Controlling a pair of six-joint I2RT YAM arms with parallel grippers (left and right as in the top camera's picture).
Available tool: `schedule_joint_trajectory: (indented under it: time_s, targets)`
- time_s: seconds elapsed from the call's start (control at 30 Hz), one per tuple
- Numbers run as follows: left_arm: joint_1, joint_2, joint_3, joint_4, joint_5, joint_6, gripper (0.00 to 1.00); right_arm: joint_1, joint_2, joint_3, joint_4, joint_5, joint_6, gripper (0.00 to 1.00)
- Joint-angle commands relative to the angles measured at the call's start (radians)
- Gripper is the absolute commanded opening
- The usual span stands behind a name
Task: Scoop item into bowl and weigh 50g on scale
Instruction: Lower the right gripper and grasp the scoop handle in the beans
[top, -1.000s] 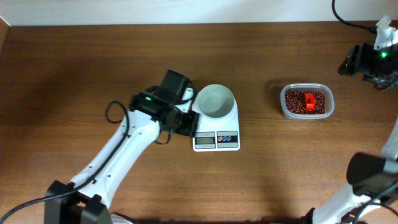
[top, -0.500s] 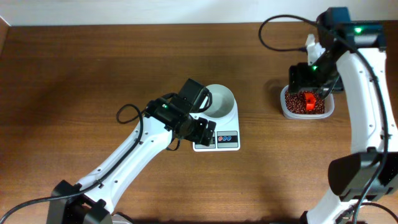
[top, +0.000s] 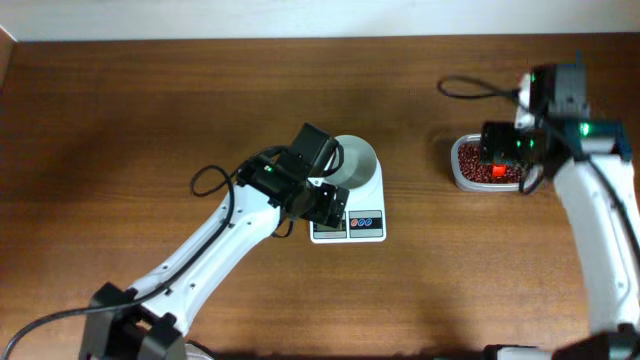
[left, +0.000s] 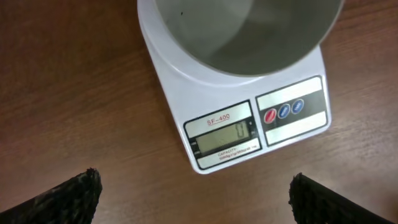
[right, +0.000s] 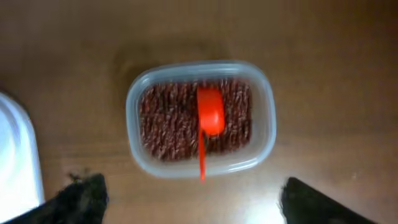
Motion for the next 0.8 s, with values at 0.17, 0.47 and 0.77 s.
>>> schedule_joint_trajectory:
  time_s: [0.17,0.47,0.77]
  targets:
    - [-0.003,0.021,0.000,0.007,-0.013,-0.010,0.99,-0.005,0.075,-0.111,0.094,0.012,-0.018,0.89]
    - [-0.003,0.021,0.000,0.007,0.005,-0.009,0.99,-0.050,0.201,-0.111,0.162,0.004,-0.074,0.65]
    - [-0.003,0.021,0.000,0.016,0.005,-0.009,0.99,-0.047,0.211,-0.112,0.185,0.005,-0.097,0.33]
